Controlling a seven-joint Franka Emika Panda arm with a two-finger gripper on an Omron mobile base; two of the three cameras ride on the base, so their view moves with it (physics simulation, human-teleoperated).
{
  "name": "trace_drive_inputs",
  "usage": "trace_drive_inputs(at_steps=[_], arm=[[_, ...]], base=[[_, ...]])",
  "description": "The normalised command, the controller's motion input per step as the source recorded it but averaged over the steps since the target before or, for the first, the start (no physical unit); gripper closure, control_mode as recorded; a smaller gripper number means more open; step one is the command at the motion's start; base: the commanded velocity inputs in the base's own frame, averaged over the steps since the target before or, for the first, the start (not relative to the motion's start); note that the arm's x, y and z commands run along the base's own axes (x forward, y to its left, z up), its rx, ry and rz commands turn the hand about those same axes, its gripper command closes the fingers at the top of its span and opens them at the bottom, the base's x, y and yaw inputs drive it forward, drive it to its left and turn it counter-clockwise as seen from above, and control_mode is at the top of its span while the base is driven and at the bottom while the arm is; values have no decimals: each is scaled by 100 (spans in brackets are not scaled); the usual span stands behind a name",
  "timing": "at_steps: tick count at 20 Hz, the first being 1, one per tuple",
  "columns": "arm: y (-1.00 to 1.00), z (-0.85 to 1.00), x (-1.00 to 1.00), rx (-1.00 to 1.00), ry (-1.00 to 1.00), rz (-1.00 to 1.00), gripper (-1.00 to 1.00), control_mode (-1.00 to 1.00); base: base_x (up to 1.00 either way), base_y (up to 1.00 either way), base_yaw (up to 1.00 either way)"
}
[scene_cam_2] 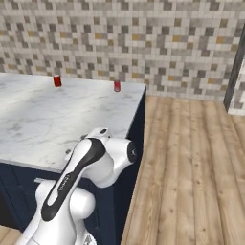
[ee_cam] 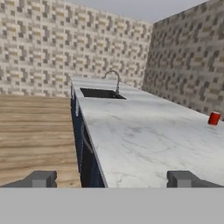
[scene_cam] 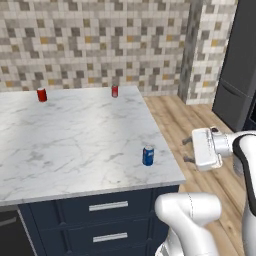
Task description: Four empty soda cans are scattered around the kitchen. Gather all the cans and cluster them next to the stove for recycling.
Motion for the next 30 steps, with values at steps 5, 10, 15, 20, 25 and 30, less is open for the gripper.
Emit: trace_drive_inputs(at_steps=[5, 10, 15, 20, 25, 30], arm=[[3, -6, 12, 0, 1, 3, -100, -100], [7, -10, 23, 0, 0, -2, -100, -100], [9, -18, 17, 0, 0, -1, -100, -100], [1, -20, 17, 0, 1, 0, -100, -100], [0, -19, 18, 0, 1, 0, -100, -100], [0, -18, 20, 0, 1, 0, -100, -100]], base=[[0, 0, 0], [0, 0, 0], [0, 0, 0], [0, 0, 0], [0, 0, 0], [0, 0, 0]])
